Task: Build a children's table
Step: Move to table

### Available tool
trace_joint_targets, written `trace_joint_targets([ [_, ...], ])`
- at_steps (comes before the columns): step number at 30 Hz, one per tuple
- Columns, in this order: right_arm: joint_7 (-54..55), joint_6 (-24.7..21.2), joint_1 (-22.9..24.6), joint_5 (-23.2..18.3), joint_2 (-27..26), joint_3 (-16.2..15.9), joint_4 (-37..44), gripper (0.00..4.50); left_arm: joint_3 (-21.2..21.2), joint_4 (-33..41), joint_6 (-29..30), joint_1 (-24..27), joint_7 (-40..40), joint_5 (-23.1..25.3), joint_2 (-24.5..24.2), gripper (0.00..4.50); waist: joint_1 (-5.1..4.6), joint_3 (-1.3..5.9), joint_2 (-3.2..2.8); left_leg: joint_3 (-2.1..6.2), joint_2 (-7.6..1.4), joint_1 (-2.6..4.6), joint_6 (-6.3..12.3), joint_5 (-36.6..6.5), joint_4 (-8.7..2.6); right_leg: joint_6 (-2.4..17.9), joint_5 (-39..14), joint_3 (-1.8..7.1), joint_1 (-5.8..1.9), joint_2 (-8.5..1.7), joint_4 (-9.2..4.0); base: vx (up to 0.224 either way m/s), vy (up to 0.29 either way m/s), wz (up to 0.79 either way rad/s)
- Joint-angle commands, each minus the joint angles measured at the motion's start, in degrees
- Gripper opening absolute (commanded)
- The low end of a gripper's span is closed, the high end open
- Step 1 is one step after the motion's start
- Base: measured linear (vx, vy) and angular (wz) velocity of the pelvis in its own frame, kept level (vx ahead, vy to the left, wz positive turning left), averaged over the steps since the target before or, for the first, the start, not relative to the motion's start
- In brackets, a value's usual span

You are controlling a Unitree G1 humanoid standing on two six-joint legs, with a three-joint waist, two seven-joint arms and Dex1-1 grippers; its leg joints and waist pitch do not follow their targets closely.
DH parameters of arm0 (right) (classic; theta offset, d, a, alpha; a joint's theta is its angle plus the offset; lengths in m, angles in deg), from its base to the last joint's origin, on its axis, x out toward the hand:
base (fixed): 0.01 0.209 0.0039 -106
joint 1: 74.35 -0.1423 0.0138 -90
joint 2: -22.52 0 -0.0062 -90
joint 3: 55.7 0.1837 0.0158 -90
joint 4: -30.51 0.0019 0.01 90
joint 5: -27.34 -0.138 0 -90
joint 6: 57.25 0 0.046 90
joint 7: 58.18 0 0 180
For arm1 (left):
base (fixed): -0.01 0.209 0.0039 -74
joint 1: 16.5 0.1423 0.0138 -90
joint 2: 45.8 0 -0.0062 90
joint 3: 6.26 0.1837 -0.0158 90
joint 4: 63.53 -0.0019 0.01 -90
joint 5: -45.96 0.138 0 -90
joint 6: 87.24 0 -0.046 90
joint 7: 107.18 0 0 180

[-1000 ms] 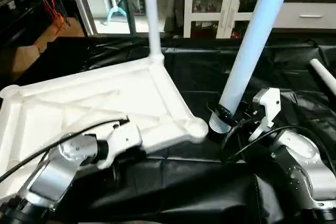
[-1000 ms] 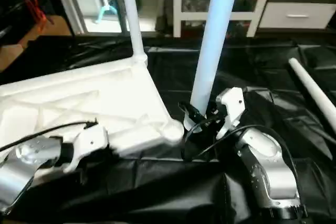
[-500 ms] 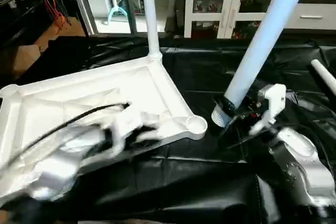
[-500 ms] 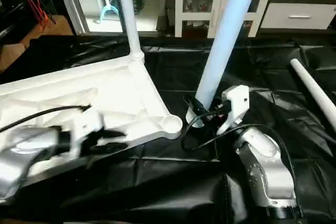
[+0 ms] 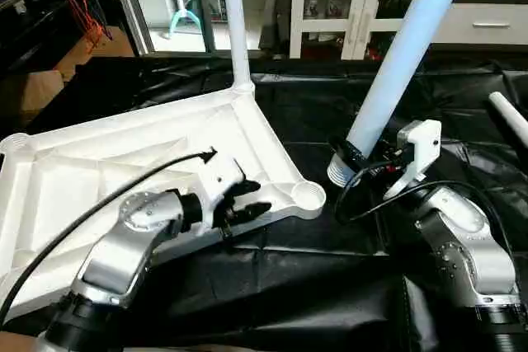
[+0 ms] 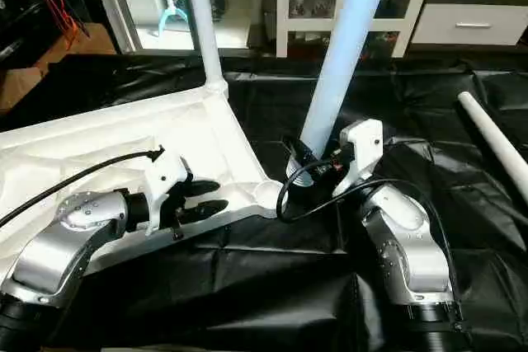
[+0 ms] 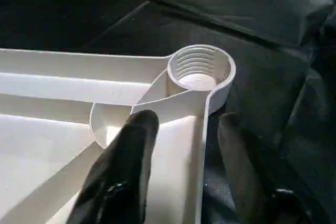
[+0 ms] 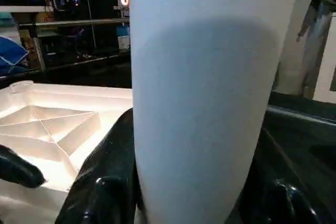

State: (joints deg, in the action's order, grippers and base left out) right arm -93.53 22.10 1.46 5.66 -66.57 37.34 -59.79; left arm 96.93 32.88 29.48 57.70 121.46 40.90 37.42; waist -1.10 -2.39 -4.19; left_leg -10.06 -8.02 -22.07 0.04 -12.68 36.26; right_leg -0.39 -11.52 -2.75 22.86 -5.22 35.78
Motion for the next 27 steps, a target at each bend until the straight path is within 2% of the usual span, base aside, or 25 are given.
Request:
trace_joint_targets([
  [1, -0.9, -0.6, -0.1, -0.5, 1.2, 0.8, 1.7, 1.86, 2.2, 3.2, -0.7, 1.5, 0.6, 1.2, -1.3, 2.28, 0.11, 2.93, 0.72, 1.91, -4.51, 0.48, 5.71, -6.8, -4.94, 16.2, -3.6, 2.28, -2.94, -3.22, -4.21, 0.000, 0.000, 0.00],
  [2, -1.2, -0.5, -0.1, -0.3, 1.6, 0.7, 1.9, 1.86, 2.5, 3.7, -1.0, 2.1, 0.4, 1.4, -1.3, 2.28, 0.00, 2.94, 0.83, 1.87, -4.52, 0.50, 5.69, -7.1, -4.94, 16.1, -4.0, 2.28, -2.96, -3.15, -4.24, 0.000, 0.000, 0.00],
  [4, -1.4, -0.3, 0.1, 0.0, 1.9, 0.7, 1.6, 1.86, 2.8, 3.8, -1.4, 3.1, 0.4, 1.7, -1.6, 2.28, -0.12, 2.75, 1.79, 1.68, -4.49, 0.48, 5.61, -8.3, -4.99, 15.9, -6.2, 2.36, -2.92, -3.19, -4.52, 0.000, 0.000, 0.00],
  [5, -1.4, -0.3, 0.1, 0.0, 1.9, 0.7, 1.6, 1.86, 2.8, 3.8, -1.4, 3.1, 0.4, 1.7, -1.6, 2.28, 0.01, 2.66, 1.19, 1.76, -4.46, 0.59, 5.24, -9.1, -5.06, 15.5, -8.3, 2.39, -2.73, -3.23, -4.54, 0.000, 0.000, 0.00],
  [6, -1.4, -0.3, 0.1, 0.0, 1.9, 0.7, 1.6, 1.86, 2.8, 3.8, -1.4, 3.1, 0.4, 1.7, -1.6, 2.28, -0.06, 2.59, 1.14, 1.77, -4.50, 0.63, 4.94, -9.5, -5.12, 15.3, -9.0, 2.37, -2.63, -3.19, -4.65, 0.000, 0.000, 0.00],
  [7, -1.4, -0.3, 0.1, 0.0, 1.9, 0.7, 1.6, 1.86, 2.8, 3.8, -1.4, 3.1, 0.4, 1.7, -1.6, 2.28, -0.13, 2.54, 1.22, 1.79, -4.51, 0.66, 4.40, -10.1, -5.17, 15.1, -9.5, 2.38, -2.57, -3.11, -4.74, 0.000, 0.000, 0.00],
  [8, -1.3, -0.2, 0.3, -0.2, 2.0, 0.6, 1.7, 1.86, 3.5, 3.9, -2.2, 3.7, 0.1, 2.5, -2.4, 2.28, -0.15, 2.68, 1.72, 1.80, -4.53, 0.67, 4.19, -10.2, -5.21, 14.8, -9.7, 2.36, -2.63, -3.08, -4.78, 0.000, 0.000, 0.00],
  [10, -1.7, 0.3, 1.0, 0.0, 1.8, -0.1, 1.3, 1.86, 3.6, 2.6, -3.4, 5.0, -1.0, 4.0, -3.9, 2.28, -0.06, 2.45, 1.32, 1.88, -4.50, 0.53, 4.32, -9.6, -5.24, 14.6, -9.2, 2.40, -2.52, -3.14, -4.68, 0.000, 0.000, 0.00],
  [11, -2.0, 0.0, 1.2, -0.4, 1.7, -0.3, 1.3, 1.86, 3.3, 1.4, -3.9, 5.1, -2.1, 4.8, -4.3, 2.28, -0.07, 2.70, 1.95, 1.87, -4.50, 0.50, 4.75, -8.7, -5.12, 14.5, -8.0, 2.37, -2.65, -3.10, -4.59, 0.000, 0.000, 0.00],
  [13, -2.6, -0.2, 1.1, -0.7, 1.6, -0.6, 1.4, 1.86, 2.7, 0.6, -3.5, 5.1, -2.7, 4.5, -4.0, 2.28, -0.04, 2.74, 1.35, 1.80, -4.41, 0.63, 4.96, -7.8, -5.04, 14.8, -6.9, 2.37, -2.52, -3.10, -4.45, 0.000, 0.000, 0.00],
  [14, -2.8, 0.0, 0.9, -0.4, 1.7, -0.8, 1.1, 1.86, 2.8, 0.5, -3.6, 5.1, -2.5, 4.5, -4.0, 2.28, 0.01, 2.77, 1.40, 1.87, -4.52, 0.63, 4.94, -7.6, -5.10, 15.2, -6.3, 2.34, -2.59, -3.14, -4.35, 0.000, 0.000, 0.00],
  [15, -2.8, 0.1, 0.7, -0.3, 1.7, -0.7, 0.9, 1.86, 3.0, 0.4, -3.6, 5.1, -2.0, 4.6, -4.3, 2.28, 0.02, 2.71, 1.13, 1.90, -4.61, 0.68, 4.79, -7.6, -5.19, 15.5, -5.7, 2.30, -2.51, -3.10, -4.33, 0.000, 0.000, 0.00],
  [20, -2.5, 0.2, 0.3, -0.4, 1.6, -0.5, 0.9, 1.86, 3.5, -1.0, -4.9, 5.5, -0.9, 4.8, -5.8, 2.28, 0.17, 2.88, 1.27, 1.78, -4.46, 0.63, 5.17, -6.8, -5.00, 16.3, -3.3, 2.36, -2.73, -3.18, -4.06, 0.000, 0.000, 0.00],
  [27, -3.3, 0.6, 0.9, -0.4, 1.8, -0.7, 1.0, 1.86, 2.8, -4.1, -7.2, 5.7, -0.2, 4.5, -7.2, 2.28, 0.00, 2.92, 1.34, 1.78, -4.59, 0.77, 4.61, -7.9, -5.13, 16.4, -4.2, 2.37, -2.69, -3.19, -4.07, 0.000, 0.000, 0.00],
])
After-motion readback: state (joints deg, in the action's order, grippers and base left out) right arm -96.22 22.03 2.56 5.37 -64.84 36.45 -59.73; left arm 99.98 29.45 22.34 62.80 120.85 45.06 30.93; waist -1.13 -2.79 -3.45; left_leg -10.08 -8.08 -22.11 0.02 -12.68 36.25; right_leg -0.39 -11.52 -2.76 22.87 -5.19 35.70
